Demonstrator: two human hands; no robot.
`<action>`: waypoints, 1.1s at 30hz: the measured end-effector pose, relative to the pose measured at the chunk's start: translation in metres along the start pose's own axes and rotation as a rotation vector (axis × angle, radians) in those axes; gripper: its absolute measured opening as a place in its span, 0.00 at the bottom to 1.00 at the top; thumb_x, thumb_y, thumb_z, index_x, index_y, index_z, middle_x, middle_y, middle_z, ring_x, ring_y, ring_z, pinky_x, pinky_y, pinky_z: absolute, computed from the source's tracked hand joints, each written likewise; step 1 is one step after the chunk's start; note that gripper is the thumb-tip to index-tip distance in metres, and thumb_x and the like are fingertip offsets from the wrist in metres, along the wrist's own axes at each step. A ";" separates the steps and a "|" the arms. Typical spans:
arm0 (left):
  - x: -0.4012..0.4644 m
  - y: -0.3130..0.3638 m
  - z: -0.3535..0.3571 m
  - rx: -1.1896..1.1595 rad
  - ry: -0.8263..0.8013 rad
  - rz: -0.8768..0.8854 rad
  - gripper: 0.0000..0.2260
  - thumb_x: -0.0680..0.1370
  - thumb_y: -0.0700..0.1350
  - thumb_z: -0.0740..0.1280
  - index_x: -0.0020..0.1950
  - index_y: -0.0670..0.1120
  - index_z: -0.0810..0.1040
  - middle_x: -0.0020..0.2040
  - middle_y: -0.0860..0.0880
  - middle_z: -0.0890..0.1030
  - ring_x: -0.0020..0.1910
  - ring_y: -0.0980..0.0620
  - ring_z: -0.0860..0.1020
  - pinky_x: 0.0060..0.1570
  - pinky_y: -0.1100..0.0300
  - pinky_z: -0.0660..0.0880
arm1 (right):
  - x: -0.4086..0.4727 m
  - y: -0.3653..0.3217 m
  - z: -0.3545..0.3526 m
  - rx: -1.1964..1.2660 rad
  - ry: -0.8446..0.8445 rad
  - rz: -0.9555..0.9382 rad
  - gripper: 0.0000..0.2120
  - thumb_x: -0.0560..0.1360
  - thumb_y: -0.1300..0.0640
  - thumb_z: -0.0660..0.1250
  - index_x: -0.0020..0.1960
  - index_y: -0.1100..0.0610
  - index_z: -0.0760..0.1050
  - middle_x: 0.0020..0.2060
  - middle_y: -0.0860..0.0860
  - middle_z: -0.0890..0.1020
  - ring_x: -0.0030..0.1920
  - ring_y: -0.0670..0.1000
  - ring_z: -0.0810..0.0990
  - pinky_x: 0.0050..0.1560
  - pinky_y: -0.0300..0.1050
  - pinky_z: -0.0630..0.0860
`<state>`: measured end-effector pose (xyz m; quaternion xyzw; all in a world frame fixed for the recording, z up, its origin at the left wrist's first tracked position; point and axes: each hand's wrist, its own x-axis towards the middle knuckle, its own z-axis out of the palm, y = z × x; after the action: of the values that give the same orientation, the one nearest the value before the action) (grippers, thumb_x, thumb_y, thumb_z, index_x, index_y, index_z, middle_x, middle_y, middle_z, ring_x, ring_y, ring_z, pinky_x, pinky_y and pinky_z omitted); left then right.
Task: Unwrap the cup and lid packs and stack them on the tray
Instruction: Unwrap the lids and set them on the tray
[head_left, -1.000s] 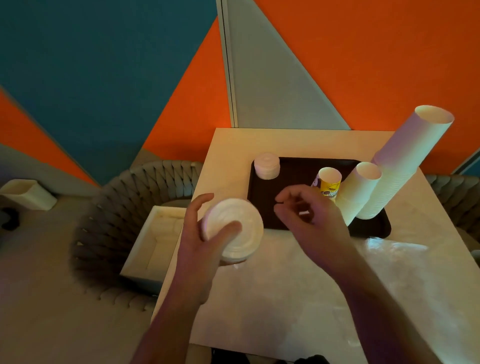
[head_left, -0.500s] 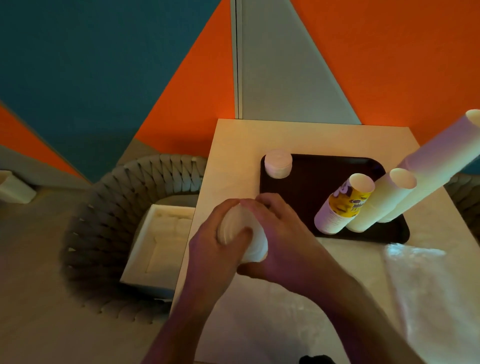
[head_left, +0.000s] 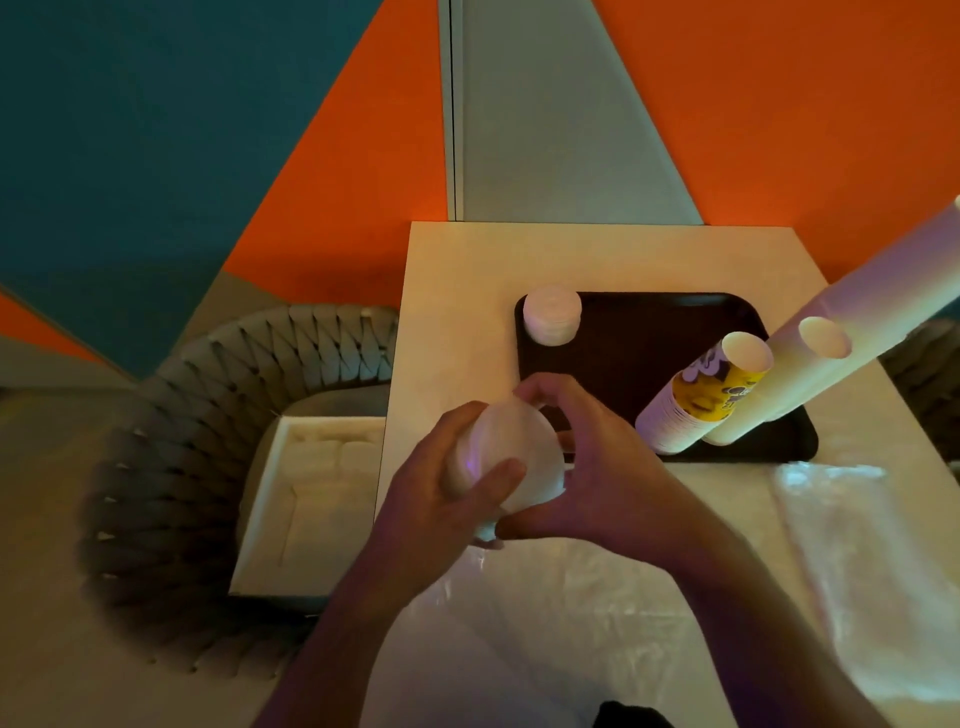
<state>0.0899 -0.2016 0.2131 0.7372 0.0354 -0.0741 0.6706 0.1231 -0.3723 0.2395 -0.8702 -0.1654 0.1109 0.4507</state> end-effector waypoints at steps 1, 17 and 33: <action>0.000 -0.002 -0.004 -0.020 -0.018 -0.012 0.20 0.70 0.61 0.69 0.60 0.69 0.70 0.55 0.68 0.76 0.55 0.68 0.77 0.35 0.59 0.82 | 0.000 -0.001 0.002 0.057 -0.001 0.024 0.44 0.53 0.48 0.87 0.63 0.42 0.67 0.58 0.36 0.74 0.57 0.46 0.80 0.49 0.51 0.83; 0.010 -0.021 -0.017 -0.216 0.050 -0.111 0.20 0.69 0.44 0.68 0.56 0.64 0.76 0.55 0.64 0.75 0.58 0.48 0.76 0.36 0.44 0.83 | 0.015 0.064 0.014 0.944 0.220 0.397 0.28 0.59 0.53 0.83 0.54 0.54 0.76 0.55 0.55 0.83 0.53 0.56 0.83 0.56 0.54 0.81; 0.002 -0.037 -0.026 -0.220 0.243 -0.199 0.24 0.66 0.43 0.69 0.60 0.61 0.78 0.55 0.60 0.79 0.59 0.45 0.77 0.35 0.42 0.82 | 0.080 0.186 0.046 -0.394 0.063 0.570 0.19 0.78 0.44 0.68 0.66 0.51 0.76 0.78 0.54 0.63 0.75 0.63 0.61 0.70 0.59 0.66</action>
<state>0.0880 -0.1724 0.1788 0.6557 0.1967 -0.0460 0.7275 0.2160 -0.4067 0.0571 -0.9546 0.0798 0.1714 0.2300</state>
